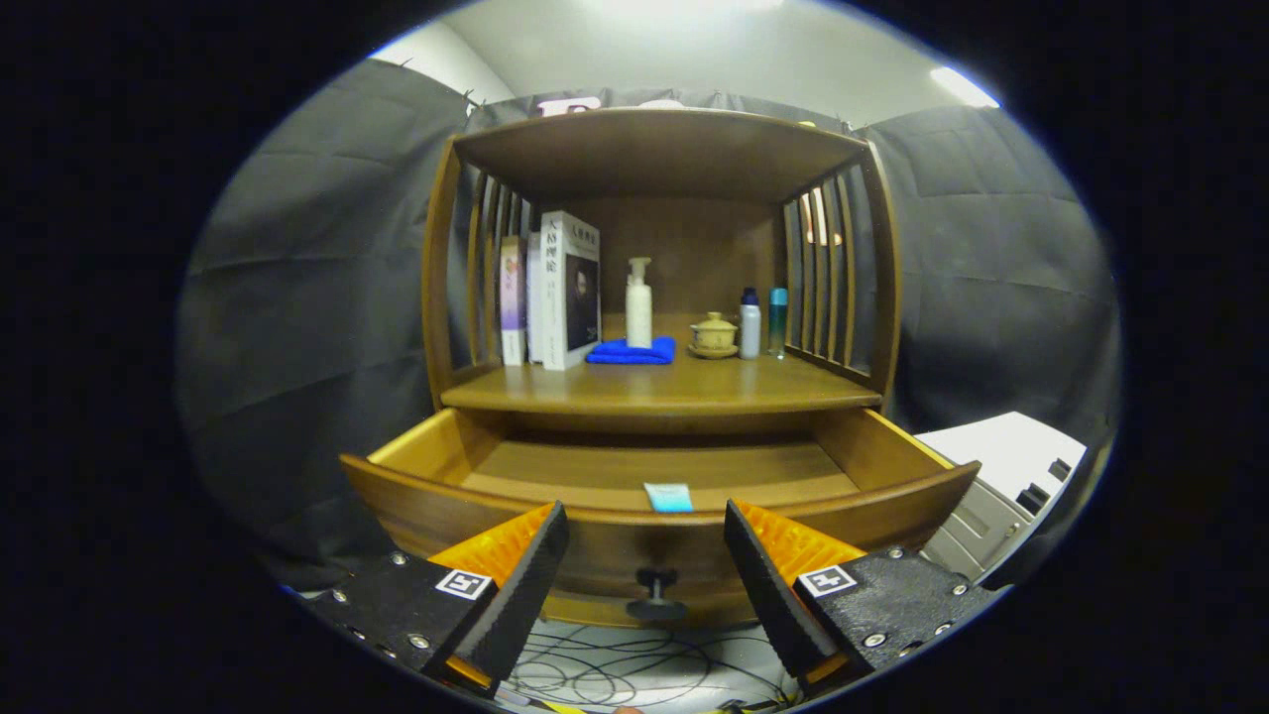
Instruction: Pull open the drawer, take out the items inside it, and place them on the countertop above the cabinet.
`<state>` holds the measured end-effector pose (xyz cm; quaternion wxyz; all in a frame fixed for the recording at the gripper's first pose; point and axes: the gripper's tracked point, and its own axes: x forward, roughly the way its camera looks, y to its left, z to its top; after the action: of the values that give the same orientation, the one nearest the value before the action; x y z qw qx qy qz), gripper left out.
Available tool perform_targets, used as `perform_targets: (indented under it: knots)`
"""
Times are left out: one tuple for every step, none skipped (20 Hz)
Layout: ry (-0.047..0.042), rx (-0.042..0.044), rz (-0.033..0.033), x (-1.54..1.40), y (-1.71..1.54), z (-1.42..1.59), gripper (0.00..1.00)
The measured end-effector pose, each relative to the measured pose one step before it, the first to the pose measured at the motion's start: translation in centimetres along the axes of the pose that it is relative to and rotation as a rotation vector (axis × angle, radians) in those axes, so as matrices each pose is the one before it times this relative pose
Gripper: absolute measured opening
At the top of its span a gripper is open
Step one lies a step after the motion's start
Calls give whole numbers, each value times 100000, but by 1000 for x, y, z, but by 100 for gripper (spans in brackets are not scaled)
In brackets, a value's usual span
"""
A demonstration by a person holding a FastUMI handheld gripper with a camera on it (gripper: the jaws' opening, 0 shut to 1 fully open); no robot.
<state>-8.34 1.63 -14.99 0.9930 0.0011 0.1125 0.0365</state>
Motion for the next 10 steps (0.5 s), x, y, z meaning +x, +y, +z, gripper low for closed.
perform_targets:
  knots:
    - [111,595,-898,466,-343,1179,96]
    - [1056,-125,-1331,515,-479,881,96]
    - [1304,-660,-1891,749,-544,953,96]
    - [1738,-699,-1130,779,-319,799,96]
    - [2180,-162,-533,1046,-162,663,96]
    - [2417,589,1185,1267,214,412,96]
    - [3243,356,347,1371,80,140,96]
    - [4386,124,-2251,1379,-764,-402,96]
    - [6483,-59,-3399,1230,-838,-716,96]
    - [7142,-1075,-1975,1139,-324,-1074,97]
